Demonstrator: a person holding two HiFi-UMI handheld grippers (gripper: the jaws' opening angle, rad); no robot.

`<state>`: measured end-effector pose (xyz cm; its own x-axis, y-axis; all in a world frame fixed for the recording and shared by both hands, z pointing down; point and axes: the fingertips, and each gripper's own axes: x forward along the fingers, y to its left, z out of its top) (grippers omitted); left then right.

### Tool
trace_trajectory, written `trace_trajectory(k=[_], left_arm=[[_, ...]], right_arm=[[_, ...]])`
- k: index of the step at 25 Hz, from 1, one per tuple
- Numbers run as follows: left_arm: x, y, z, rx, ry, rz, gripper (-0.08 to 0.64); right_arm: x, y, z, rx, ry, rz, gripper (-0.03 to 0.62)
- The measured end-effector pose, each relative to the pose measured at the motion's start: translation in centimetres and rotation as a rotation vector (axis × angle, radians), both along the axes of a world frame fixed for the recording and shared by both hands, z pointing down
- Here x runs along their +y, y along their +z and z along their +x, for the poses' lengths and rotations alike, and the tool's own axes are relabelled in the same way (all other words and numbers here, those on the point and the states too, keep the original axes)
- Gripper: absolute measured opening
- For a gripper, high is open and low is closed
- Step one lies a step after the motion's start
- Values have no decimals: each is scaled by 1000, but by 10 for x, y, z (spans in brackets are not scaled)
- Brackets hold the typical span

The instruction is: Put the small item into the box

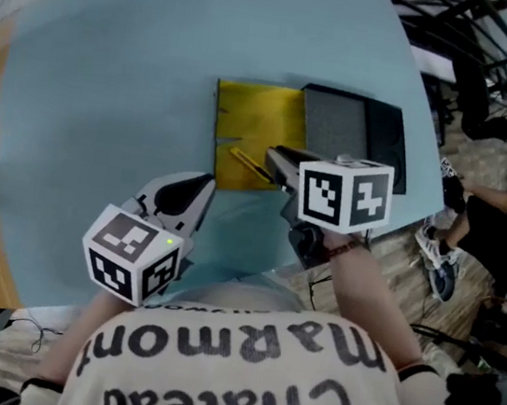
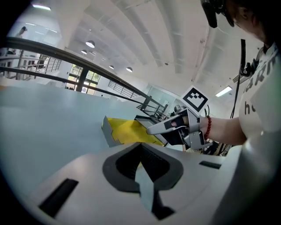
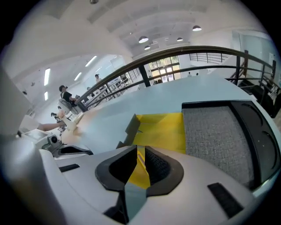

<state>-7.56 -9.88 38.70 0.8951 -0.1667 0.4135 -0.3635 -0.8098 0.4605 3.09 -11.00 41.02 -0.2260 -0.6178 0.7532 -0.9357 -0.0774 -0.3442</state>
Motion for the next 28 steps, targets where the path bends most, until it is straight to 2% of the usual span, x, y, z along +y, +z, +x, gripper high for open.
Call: trace_trajectory(k=[3,7,11,18,20,24,28], left_arm=[[6,-15,7,-9,-55,24,2],[6,-34,20,39,-175,24,2],[19,-57,29,100,-316,33,2],[58,-120,58,141,-356,163,2],[71,-131,61,152,-366,181,2],[96,-141,73,148,-348,230,2],[116,-144,92,146,-329,280,2]], right_arm=[[5,-13,9,9,-32,75,75],[11,-24,22,30,-74,189,71],[28,-66,21,-101,-99,384,71],[63,-161,49,-293,-141,650,71],[76,-168,60,-279,-142,660,71],[102,-161,77,-189,-172,617,71],[126,-152,90,-135,-245,617,71]])
